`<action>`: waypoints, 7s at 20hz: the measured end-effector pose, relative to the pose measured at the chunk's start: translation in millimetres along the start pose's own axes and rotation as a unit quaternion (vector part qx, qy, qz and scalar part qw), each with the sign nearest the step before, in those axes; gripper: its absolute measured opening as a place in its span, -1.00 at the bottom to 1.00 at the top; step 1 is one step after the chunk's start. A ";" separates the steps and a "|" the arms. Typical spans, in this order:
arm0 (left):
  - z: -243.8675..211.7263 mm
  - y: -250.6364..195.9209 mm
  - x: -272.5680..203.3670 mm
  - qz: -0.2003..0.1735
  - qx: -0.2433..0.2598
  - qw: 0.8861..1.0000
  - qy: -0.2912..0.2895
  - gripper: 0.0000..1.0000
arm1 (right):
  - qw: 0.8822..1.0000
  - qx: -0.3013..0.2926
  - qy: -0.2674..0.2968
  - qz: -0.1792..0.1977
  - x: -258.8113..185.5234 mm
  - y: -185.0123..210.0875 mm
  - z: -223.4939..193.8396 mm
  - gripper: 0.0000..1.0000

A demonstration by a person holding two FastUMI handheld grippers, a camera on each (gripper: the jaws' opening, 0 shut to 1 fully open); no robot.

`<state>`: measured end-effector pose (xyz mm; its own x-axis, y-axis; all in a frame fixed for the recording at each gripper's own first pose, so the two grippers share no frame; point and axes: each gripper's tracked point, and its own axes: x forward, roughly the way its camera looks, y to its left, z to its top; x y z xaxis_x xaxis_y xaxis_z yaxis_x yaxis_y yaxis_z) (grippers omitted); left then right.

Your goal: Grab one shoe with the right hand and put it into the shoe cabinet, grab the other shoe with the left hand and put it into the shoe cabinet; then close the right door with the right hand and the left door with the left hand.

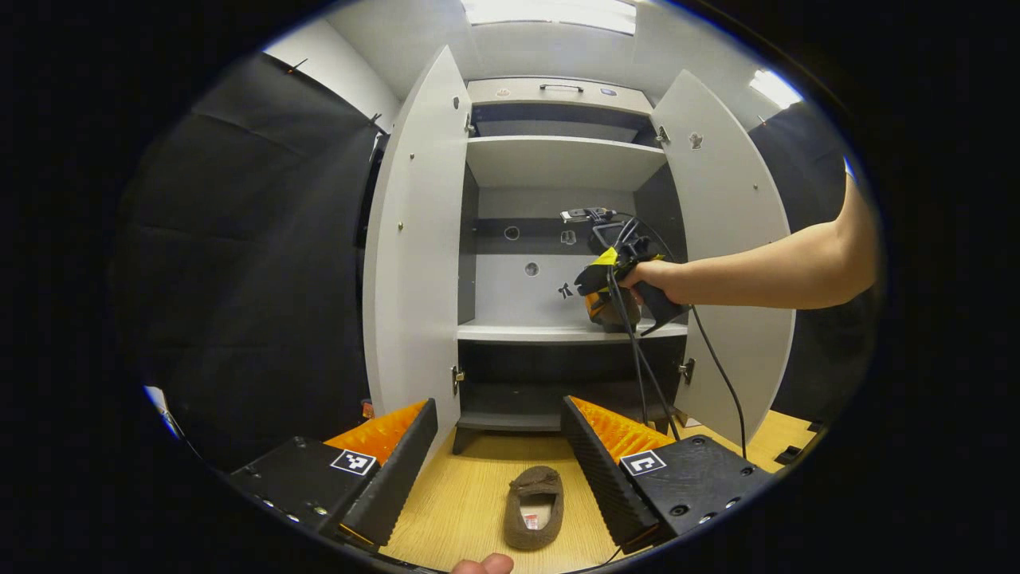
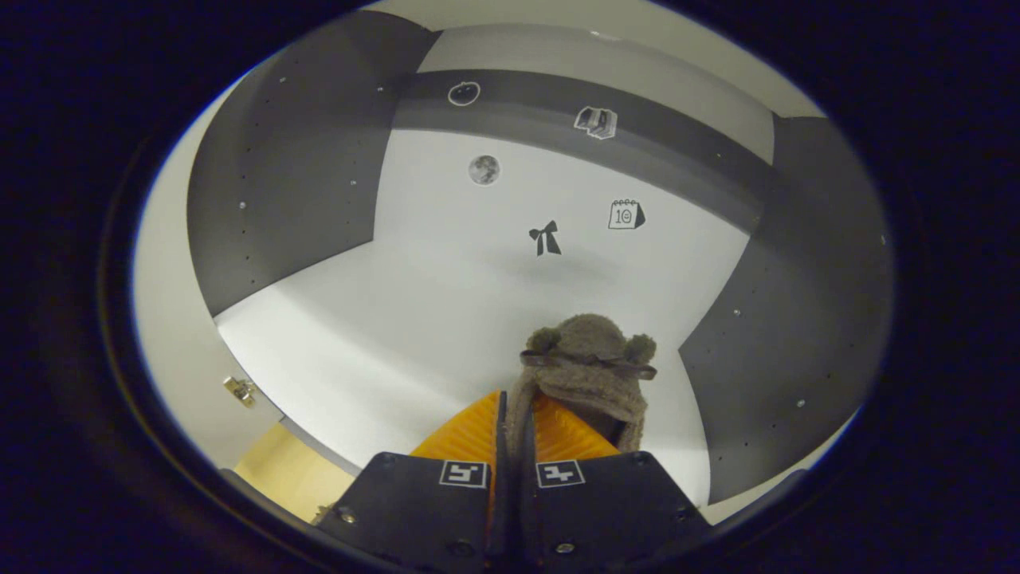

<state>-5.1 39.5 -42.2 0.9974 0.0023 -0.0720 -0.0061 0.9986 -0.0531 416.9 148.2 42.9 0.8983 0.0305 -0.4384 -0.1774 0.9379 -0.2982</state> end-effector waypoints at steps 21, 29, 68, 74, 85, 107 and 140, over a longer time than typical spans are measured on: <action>-3.3 -19.7 3.9 -0.027 0.007 1.000 -0.005 0.90 | 0.987 0.047 -0.145 0.052 -190.2 8.1 -31.4 0.25; -8.2 -35.0 3.1 -0.043 0.007 0.999 0.003 0.91 | 0.980 0.085 -0.179 0.019 -213.7 22.4 -156.4 0.16; -258.1 -0.6 66.7 -0.034 -0.058 0.929 0.365 0.92 | 0.985 0.116 -0.131 0.010 -252.6 31.6 -330.2 0.63; -273.5 0.1 92.5 -0.025 -0.071 0.934 0.351 0.91 | 0.986 0.112 -0.120 0.008 -244.0 33.2 -331.8 0.63; -279.5 -21.8 109.0 -0.015 -0.149 0.935 0.320 -0.14 | 0.987 0.113 -0.110 0.011 -229.2 38.9 -327.3 0.63; 71.9 -49.8 203.4 -0.016 -0.126 0.987 0.098 -0.94 | 0.985 0.107 -0.133 0.017 -235.5 43.4 -317.9 0.72; 117.8 -84.5 332.4 -0.067 -0.085 0.978 0.176 0.10 | 0.984 0.116 -0.134 0.020 -243.4 38.8 -314.6 0.72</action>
<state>335.4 -37.9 55.7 0.9034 -0.1774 -0.3903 0.0823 0.9652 -0.2483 64.9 68.4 -128.6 0.9717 0.1301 -0.1970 -0.1463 0.9867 -0.0703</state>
